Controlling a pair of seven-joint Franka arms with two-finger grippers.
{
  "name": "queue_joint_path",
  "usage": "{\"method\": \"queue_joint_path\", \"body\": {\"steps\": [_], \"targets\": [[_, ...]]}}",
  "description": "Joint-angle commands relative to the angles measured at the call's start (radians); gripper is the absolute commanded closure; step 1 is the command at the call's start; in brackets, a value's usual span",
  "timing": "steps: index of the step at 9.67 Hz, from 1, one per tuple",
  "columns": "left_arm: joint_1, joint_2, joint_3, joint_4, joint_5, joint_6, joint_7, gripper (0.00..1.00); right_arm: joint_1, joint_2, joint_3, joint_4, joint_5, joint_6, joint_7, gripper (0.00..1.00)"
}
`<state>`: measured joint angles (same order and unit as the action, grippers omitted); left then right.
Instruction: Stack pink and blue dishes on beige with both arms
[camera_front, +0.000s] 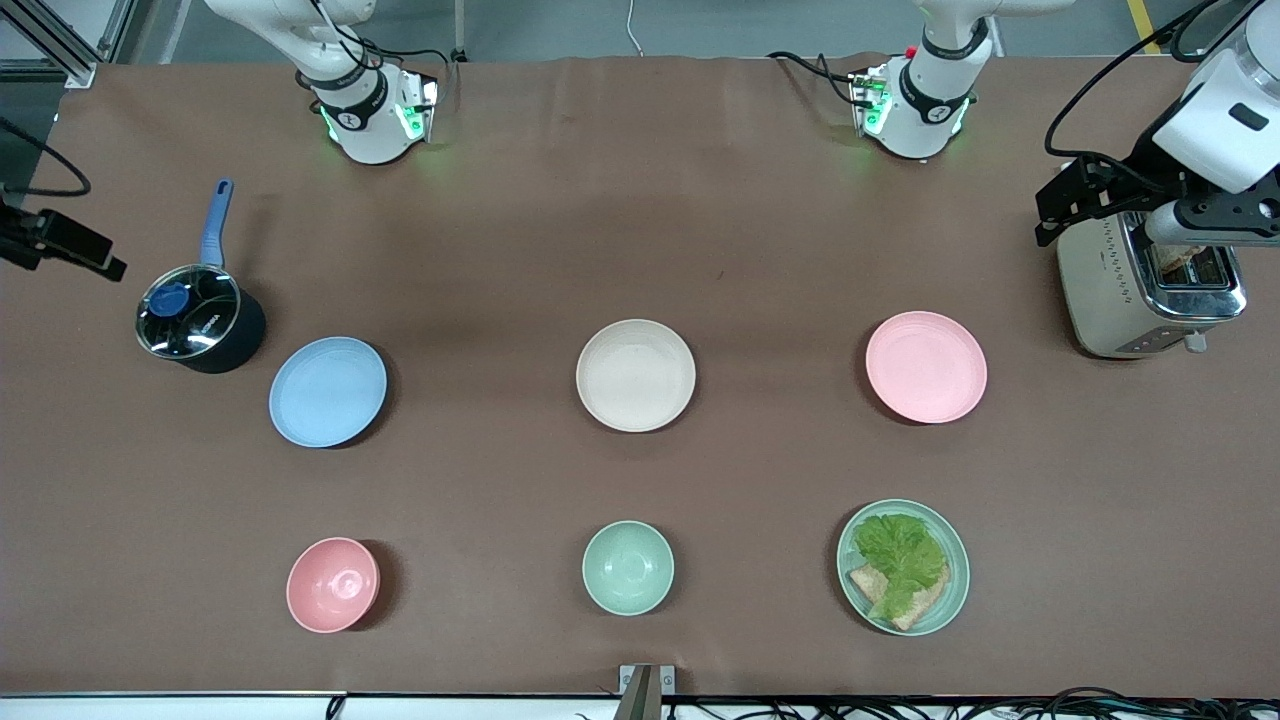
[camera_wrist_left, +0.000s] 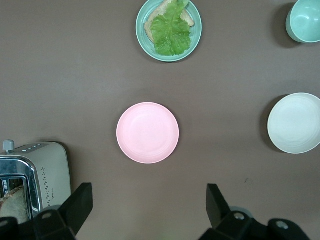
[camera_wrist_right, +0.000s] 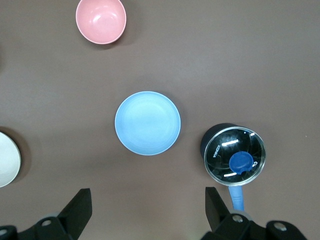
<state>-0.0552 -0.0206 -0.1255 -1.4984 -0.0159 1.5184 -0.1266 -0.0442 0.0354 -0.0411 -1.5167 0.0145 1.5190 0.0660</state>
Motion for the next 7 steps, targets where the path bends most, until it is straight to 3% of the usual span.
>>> {"method": "queue_joint_path", "body": {"steps": [1, 3, 5, 7], "targets": [[0.002, 0.017, 0.044, -0.022, -0.039, -0.001, -0.001, 0.00, -0.023, 0.068, -0.002, -0.040, 0.005, 0.054, -0.090, 0.00], [0.000, 0.056, 0.179, -0.083, -0.139, 0.070, 0.100, 0.00, -0.045, 0.191, -0.122, -0.123, 0.203, 0.198, -0.348, 0.00], [0.006, 0.140, 0.205, -0.152, -0.160, 0.182, 0.218, 0.00, -0.057, 0.230, -0.137, -0.289, 0.216, 0.442, -0.490, 0.00], [0.012, 0.207, 0.221, -0.245, -0.160, 0.300, 0.368, 0.00, -0.056, 0.277, -0.137, -0.440, 0.307, 0.655, -0.621, 0.00]]}}
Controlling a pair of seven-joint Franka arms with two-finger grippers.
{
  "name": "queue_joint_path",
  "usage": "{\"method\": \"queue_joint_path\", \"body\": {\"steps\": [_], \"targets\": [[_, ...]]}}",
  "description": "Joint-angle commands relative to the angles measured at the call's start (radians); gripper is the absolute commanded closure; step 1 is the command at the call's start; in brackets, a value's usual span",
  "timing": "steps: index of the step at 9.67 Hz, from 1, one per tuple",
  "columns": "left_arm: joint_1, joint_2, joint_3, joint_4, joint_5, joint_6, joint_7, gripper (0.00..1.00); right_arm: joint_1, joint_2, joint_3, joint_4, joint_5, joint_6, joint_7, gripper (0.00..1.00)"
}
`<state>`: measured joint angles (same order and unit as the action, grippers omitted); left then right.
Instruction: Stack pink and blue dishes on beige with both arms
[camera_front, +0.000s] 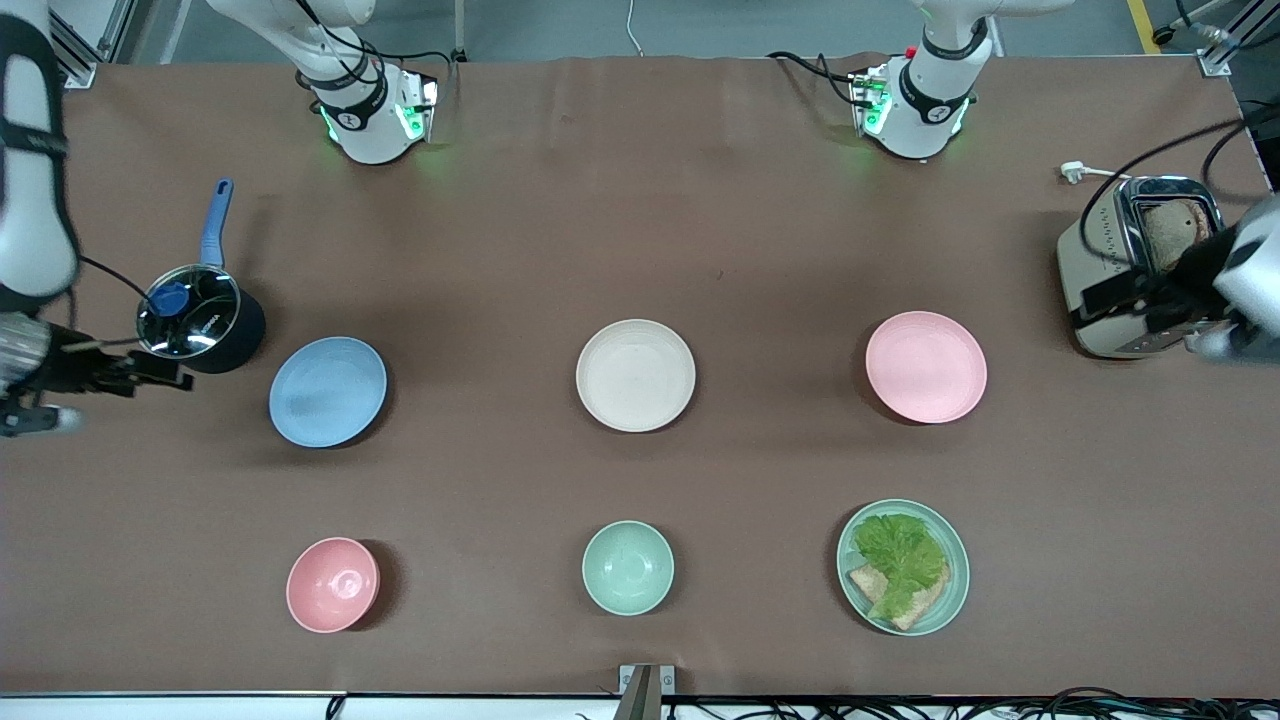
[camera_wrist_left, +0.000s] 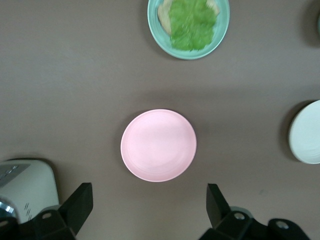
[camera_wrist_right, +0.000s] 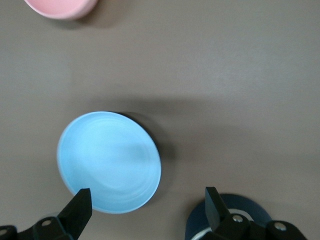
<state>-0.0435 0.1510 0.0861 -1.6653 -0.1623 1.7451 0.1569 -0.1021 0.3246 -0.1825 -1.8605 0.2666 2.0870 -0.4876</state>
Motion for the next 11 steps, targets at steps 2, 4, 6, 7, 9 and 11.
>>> {"method": "queue_joint_path", "body": {"steps": [2, 4, 6, 7, 9, 11], "targets": [[0.002, 0.085, 0.015, -0.232, -0.016, 0.274, 0.198, 0.00, 0.001, 0.062, 0.005, -0.169, 0.141, 0.212, -0.220, 0.00], [0.004, 0.189, 0.015, -0.269, -0.025, 0.385, 0.245, 0.00, 0.001, 0.102, 0.005, -0.209, 0.286, 0.257, -0.353, 0.10], [0.004, 0.299, 0.015, -0.277, -0.026, 0.450, 0.254, 0.00, -0.001, 0.145, 0.003, -0.212, 0.357, 0.258, -0.413, 0.20], [0.005, 0.347, 0.015, -0.275, -0.026, 0.453, 0.263, 0.09, -0.001, 0.149, 0.003, -0.213, 0.362, 0.258, -0.417, 0.25], [0.014, 0.375, 0.015, -0.289, -0.026, 0.455, 0.285, 0.24, -0.001, 0.166, 0.003, -0.213, 0.364, 0.258, -0.417, 0.39], [0.014, 0.416, 0.011, -0.297, -0.035, 0.485, 0.314, 0.50, -0.002, 0.179, 0.003, -0.213, 0.364, 0.257, -0.417, 0.64]]}}
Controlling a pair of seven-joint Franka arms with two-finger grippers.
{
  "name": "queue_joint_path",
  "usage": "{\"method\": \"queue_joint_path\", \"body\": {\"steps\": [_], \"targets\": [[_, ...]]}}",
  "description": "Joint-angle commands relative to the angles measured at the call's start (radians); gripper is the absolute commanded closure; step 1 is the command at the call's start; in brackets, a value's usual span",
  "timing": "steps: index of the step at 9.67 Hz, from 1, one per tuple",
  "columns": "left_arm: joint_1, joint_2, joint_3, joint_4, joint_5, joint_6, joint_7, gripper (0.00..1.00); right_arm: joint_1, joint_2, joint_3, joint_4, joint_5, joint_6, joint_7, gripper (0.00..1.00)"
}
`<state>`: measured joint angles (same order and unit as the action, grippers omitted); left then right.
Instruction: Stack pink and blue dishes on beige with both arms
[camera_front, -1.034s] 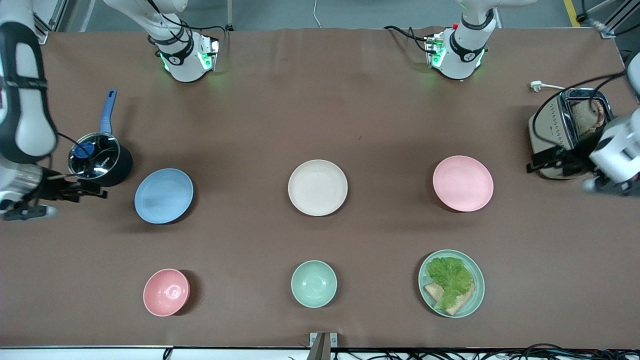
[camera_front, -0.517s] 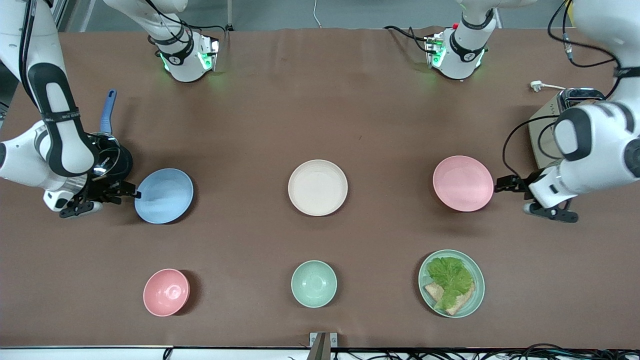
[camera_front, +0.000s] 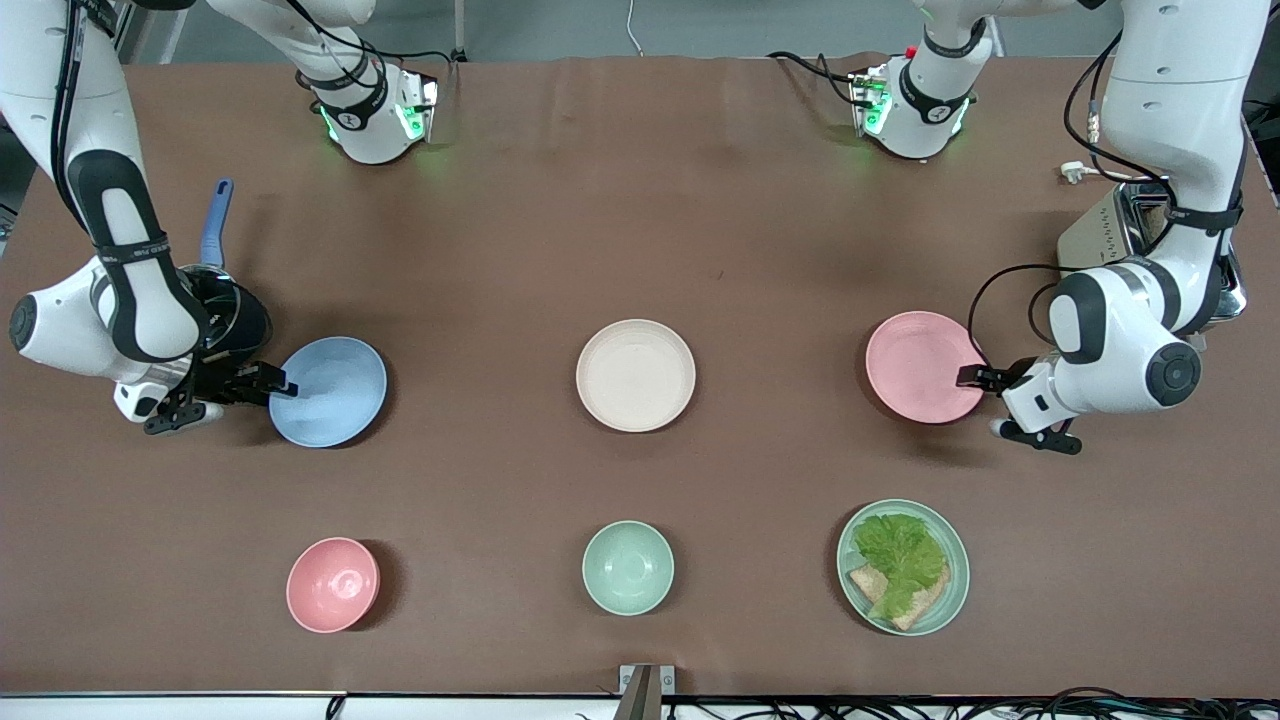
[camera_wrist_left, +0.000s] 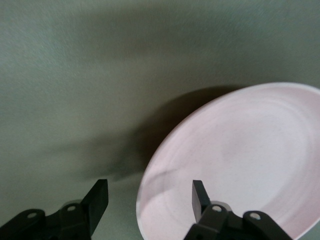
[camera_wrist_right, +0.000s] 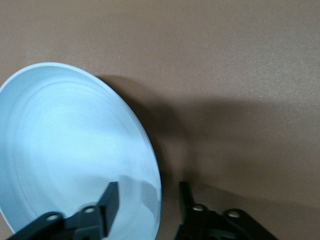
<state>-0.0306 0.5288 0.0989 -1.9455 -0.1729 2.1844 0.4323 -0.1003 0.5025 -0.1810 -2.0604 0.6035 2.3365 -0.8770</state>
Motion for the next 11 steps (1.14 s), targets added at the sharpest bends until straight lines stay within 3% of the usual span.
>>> {"method": "queue_joint_path", "body": {"steps": [1, 2, 3, 5, 7, 9, 11], "targets": [[0.000, 0.039, -0.002, -0.017, -0.037, 0.047, 0.048, 0.75, -0.002, 0.001, 0.002, -0.012, 0.027, 0.001, -0.017, 0.88], [0.001, 0.031, -0.002, -0.017, -0.037, 0.043, 0.077, 0.93, -0.002, 0.001, 0.000, -0.004, 0.027, -0.005, -0.001, 0.99], [0.015, 0.019, -0.004, -0.015, -0.037, 0.029, 0.092, 1.00, -0.002, -0.001, 0.000, 0.022, 0.027, -0.041, 0.056, 0.99], [0.031, -0.042, -0.024, 0.000, -0.039, -0.030, 0.086, 1.00, 0.020, -0.018, -0.055, 0.135, 0.001, -0.267, 0.192, 0.99], [0.031, -0.143, -0.076, 0.019, -0.057, -0.119, 0.039, 1.00, 0.027, -0.022, -0.084, 0.282, -0.091, -0.458, 0.313, 0.99], [0.031, -0.194, -0.212, 0.091, -0.085, -0.204, -0.151, 0.99, 0.033, -0.051, -0.081, 0.426, -0.171, -0.625, 0.464, 0.99], [0.032, -0.188, -0.373, 0.126, -0.117, -0.210, -0.312, 0.99, 0.063, -0.056, -0.075, 0.538, -0.183, -0.756, 0.600, 0.99]]}}
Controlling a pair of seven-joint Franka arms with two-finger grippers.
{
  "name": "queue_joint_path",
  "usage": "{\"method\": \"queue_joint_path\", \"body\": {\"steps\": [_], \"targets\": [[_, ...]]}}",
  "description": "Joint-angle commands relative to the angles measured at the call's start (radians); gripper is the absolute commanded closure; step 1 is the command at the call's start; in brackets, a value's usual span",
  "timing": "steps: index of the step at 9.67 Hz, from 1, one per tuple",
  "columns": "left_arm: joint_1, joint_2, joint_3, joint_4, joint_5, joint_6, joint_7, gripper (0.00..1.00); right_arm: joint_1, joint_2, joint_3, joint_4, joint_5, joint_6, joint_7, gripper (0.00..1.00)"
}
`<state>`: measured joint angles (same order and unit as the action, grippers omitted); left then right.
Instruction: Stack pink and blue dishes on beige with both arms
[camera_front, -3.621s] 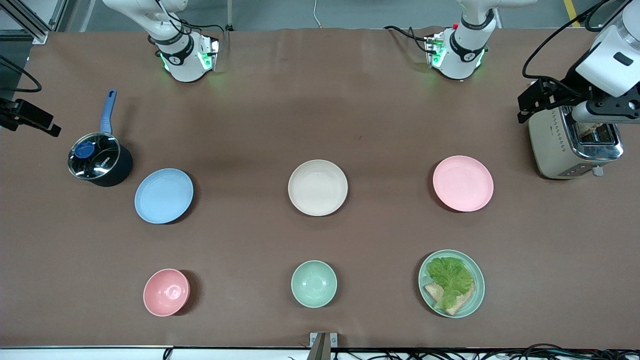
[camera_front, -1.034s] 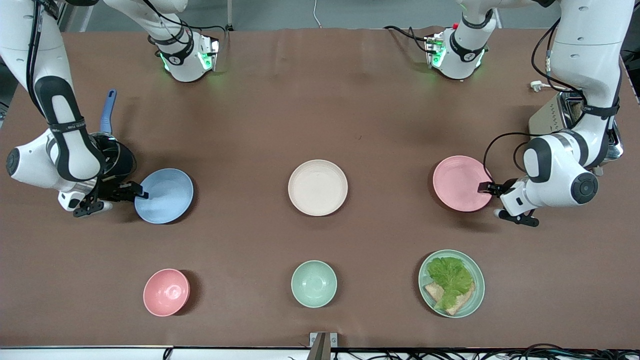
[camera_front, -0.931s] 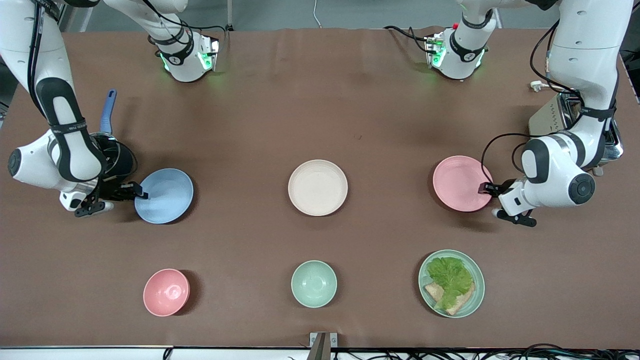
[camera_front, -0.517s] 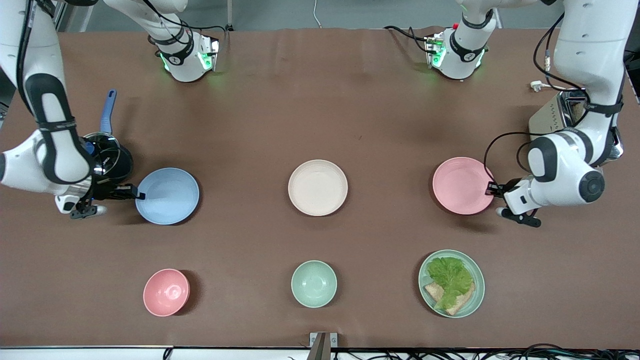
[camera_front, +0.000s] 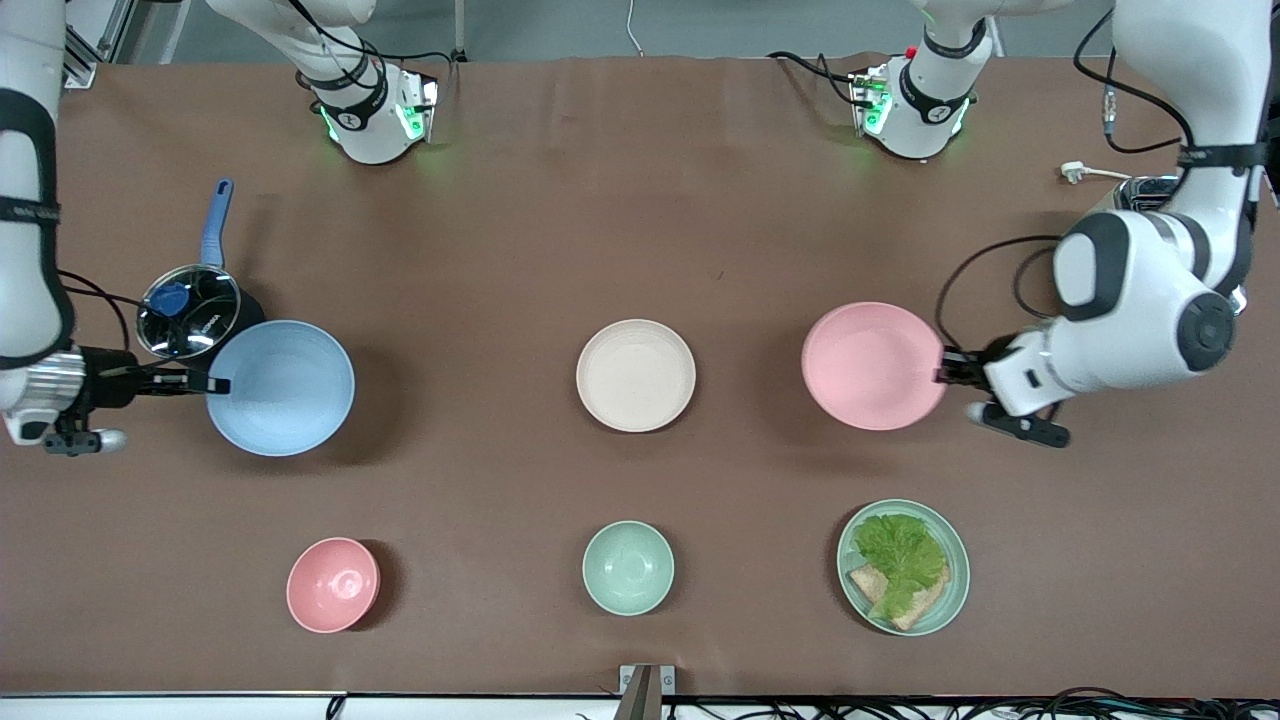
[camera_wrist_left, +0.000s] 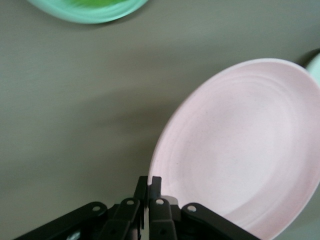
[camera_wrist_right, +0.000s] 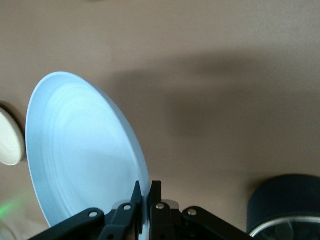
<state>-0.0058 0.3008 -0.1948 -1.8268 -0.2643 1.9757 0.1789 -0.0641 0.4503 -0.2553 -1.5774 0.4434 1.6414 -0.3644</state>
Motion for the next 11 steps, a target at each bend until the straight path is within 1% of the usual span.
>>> {"method": "queue_joint_path", "body": {"steps": [1, 2, 3, 4, 5, 6, 7, 8, 9, 10, 11], "targets": [[-0.003, 0.063, -0.134, 0.009, -0.080, 0.035, -0.090, 0.99, 0.056, -0.027, 0.001, 0.065, -0.025, -0.078, 0.152, 0.99], [-0.016, 0.082, -0.176, 0.008, -0.113, 0.089, -0.139, 0.99, 0.066, -0.041, 0.034, 0.057, -0.023, -0.078, 0.212, 0.99], [-0.034, 0.139, -0.239, 0.009, -0.115, 0.168, -0.188, 0.99, 0.044, -0.056, 0.116, 0.048, -0.025, -0.074, 0.293, 0.99], [-0.072, 0.202, -0.279, 0.008, -0.104, 0.299, -0.276, 0.99, 0.043, -0.062, 0.154, 0.037, -0.026, -0.066, 0.333, 0.99], [-0.138, 0.260, -0.279, 0.009, -0.069, 0.393, -0.365, 0.99, 0.050, -0.062, 0.169, 0.036, -0.026, -0.064, 0.347, 0.99], [-0.161, 0.315, -0.279, 0.009, 0.010, 0.440, -0.416, 0.99, 0.052, -0.062, 0.188, 0.034, -0.028, -0.061, 0.355, 0.99], [-0.166, 0.348, -0.281, 0.011, 0.064, 0.478, -0.476, 0.99, 0.052, -0.062, 0.206, 0.019, -0.028, -0.046, 0.373, 0.99], [-0.178, 0.366, -0.281, 0.026, 0.109, 0.489, -0.530, 0.97, 0.052, -0.062, 0.244, -0.007, -0.028, -0.008, 0.407, 0.99], [-0.201, 0.394, -0.281, 0.049, 0.150, 0.489, -0.576, 0.95, 0.053, -0.062, 0.296, -0.048, -0.028, 0.056, 0.465, 0.98], [-0.220, 0.414, -0.279, 0.072, 0.193, 0.489, -0.628, 0.95, 0.053, -0.067, 0.342, -0.081, -0.028, 0.110, 0.513, 0.98], [-0.220, 0.422, -0.279, 0.075, 0.232, 0.489, -0.656, 0.95, 0.056, -0.065, 0.362, -0.095, -0.028, 0.130, 0.553, 0.98]]}}
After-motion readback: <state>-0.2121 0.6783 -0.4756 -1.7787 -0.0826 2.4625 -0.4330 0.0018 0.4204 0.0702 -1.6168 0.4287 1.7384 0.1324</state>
